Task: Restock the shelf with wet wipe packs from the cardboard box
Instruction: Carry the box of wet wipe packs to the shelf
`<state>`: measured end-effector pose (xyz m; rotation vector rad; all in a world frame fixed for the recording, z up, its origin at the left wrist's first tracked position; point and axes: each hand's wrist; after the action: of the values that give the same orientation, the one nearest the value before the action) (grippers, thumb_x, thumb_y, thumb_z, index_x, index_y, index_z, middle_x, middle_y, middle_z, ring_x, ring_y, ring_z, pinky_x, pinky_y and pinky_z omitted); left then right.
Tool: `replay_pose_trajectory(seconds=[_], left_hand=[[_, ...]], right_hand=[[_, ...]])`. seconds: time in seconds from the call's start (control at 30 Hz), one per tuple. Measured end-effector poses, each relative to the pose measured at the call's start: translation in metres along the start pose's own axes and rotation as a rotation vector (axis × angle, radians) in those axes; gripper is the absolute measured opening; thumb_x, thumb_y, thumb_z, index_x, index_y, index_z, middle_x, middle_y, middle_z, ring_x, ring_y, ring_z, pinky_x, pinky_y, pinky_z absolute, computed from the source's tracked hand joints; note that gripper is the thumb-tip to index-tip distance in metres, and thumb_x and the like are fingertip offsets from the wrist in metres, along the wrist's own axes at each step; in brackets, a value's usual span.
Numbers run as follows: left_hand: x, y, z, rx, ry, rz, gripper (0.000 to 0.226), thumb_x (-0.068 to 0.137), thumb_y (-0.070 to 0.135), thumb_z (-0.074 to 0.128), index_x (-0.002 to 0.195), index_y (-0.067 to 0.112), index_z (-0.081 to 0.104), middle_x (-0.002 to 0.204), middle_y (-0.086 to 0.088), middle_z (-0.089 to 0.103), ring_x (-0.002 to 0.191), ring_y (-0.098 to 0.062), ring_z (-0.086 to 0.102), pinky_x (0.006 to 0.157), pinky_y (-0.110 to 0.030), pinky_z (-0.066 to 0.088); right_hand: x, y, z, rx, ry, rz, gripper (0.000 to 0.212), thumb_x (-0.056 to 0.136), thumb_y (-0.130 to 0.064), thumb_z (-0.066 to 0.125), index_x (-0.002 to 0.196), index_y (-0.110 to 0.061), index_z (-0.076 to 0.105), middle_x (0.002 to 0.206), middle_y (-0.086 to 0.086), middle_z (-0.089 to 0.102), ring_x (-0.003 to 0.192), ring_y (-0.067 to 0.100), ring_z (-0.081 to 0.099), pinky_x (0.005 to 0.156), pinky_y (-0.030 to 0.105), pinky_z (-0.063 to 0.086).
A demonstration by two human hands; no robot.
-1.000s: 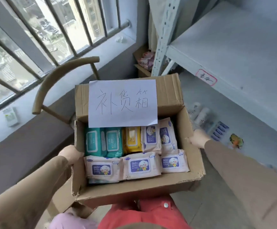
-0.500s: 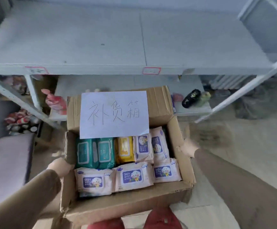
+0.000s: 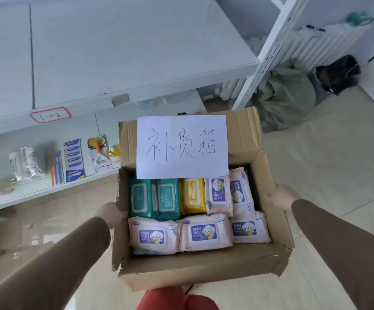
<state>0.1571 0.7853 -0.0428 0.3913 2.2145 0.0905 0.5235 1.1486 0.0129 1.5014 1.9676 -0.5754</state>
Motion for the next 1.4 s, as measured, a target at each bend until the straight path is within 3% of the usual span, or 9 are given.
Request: replay_pose_trajectory(seconds=[0.1, 0.23, 0.37, 0.53, 0.77, 0.87, 1.0, 1.13, 1.4], left_hand=[[0.019, 0.062, 0.006, -0.001, -0.017, 0.007, 0.02, 0.089, 0.029, 0.064, 0.087, 0.009, 0.067, 0.089, -0.012, 0.069, 0.081, -0.029, 0.063, 0.067, -0.026, 0.043], [0.062, 0.128, 0.021, -0.006, -0.018, 0.009, 0.026, 0.091, 0.03, 0.06, 0.095, 0.006, 0.069, 0.096, -0.013, 0.071, 0.092, -0.031, 0.066, 0.071, -0.028, 0.047], [0.101, 0.18, 0.044, -0.023, 0.0, -0.032, 0.028, 0.093, 0.03, 0.059, 0.101, 0.006, 0.069, 0.102, -0.014, 0.07, 0.096, -0.032, 0.065, 0.075, -0.029, 0.046], [0.141, 0.227, 0.093, -0.078, 0.027, -0.111, 0.03, 0.094, 0.03, 0.058, 0.105, 0.003, 0.067, 0.104, -0.016, 0.068, 0.088, -0.029, 0.059, 0.072, -0.03, 0.041], [0.189, 0.276, 0.165, -0.132, 0.039, -0.252, 0.034, 0.095, 0.028, 0.058, 0.108, -0.004, 0.063, 0.108, -0.022, 0.066, 0.1, -0.037, 0.061, 0.073, -0.03, 0.04], [0.212, 0.291, 0.182, -0.124, 0.042, -0.27, 0.039, 0.096, 0.03, 0.058, 0.115, -0.004, 0.061, 0.113, -0.022, 0.064, 0.105, -0.037, 0.06, 0.076, -0.03, 0.042], [0.241, 0.304, 0.192, -0.14, 0.041, -0.284, 0.036, 0.095, 0.031, 0.058, 0.111, -0.002, 0.061, 0.106, -0.019, 0.066, 0.097, -0.035, 0.063, 0.073, -0.031, 0.045], [0.264, 0.311, 0.204, -0.157, 0.034, -0.299, 0.035, 0.096, 0.028, 0.057, 0.109, -0.004, 0.061, 0.089, -0.016, 0.065, 0.083, -0.033, 0.063, 0.067, -0.031, 0.045], [0.281, 0.305, 0.218, -0.198, 0.074, -0.329, 0.034, 0.093, 0.031, 0.061, 0.103, -0.001, 0.063, 0.09, -0.015, 0.068, 0.082, -0.032, 0.065, 0.07, -0.037, 0.054]], right_hand=[[0.043, 0.028, -0.028, 0.003, 0.015, 0.059, 0.046, 0.098, -0.036, 0.056, 0.123, 0.002, 0.057, 0.109, 0.014, 0.066, 0.089, 0.027, 0.06, 0.081, 0.035, 0.053], [0.107, 0.053, -0.05, 0.042, -0.009, 0.088, 0.059, 0.099, -0.037, 0.055, 0.138, 0.006, 0.046, 0.13, 0.02, 0.06, 0.11, 0.033, 0.061, 0.086, 0.034, 0.05], [0.183, 0.074, -0.062, 0.097, -0.019, 0.084, 0.037, 0.097, -0.033, 0.058, 0.105, 0.003, 0.062, 0.099, 0.017, 0.068, 0.09, 0.032, 0.063, 0.074, 0.033, 0.048], [0.284, 0.088, -0.067, 0.09, -0.024, 0.058, 0.032, 0.095, -0.035, 0.058, 0.086, -0.005, 0.057, 0.073, 0.007, 0.057, 0.071, 0.027, 0.056, 0.059, 0.03, 0.04], [0.412, 0.096, -0.068, 0.051, -0.03, -0.007, 0.035, 0.093, -0.033, 0.06, 0.071, -0.011, 0.045, 0.068, 0.005, 0.049, 0.072, 0.028, 0.052, 0.057, 0.031, 0.034], [0.453, 0.095, -0.066, 0.035, -0.067, -0.022, 0.032, 0.094, -0.036, 0.06, 0.098, -0.005, 0.058, 0.09, 0.016, 0.059, 0.085, 0.031, 0.058, 0.067, 0.032, 0.04], [0.496, 0.089, -0.063, 0.002, -0.068, -0.023, 0.057, 0.095, -0.036, 0.061, 0.131, 0.008, 0.053, 0.124, 0.025, 0.062, 0.107, 0.039, 0.06, 0.083, 0.037, 0.047], [0.522, 0.078, -0.057, 0.012, -0.064, -0.024, 0.06, 0.097, -0.032, 0.061, 0.137, 0.011, 0.047, 0.137, 0.028, 0.055, 0.12, 0.043, 0.055, 0.097, 0.043, 0.048], [0.542, 0.072, -0.041, 0.068, -0.026, -0.022, 0.064, 0.092, -0.033, 0.065, 0.142, 0.004, 0.045, 0.14, 0.022, 0.054, 0.125, 0.042, 0.054, 0.101, 0.046, 0.047]])
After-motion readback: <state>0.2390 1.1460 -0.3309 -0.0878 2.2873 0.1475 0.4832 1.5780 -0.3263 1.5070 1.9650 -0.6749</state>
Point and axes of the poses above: each hand's wrist, its own x-axis towards the middle knuckle, its own z-axis out of the palm, y = z × x
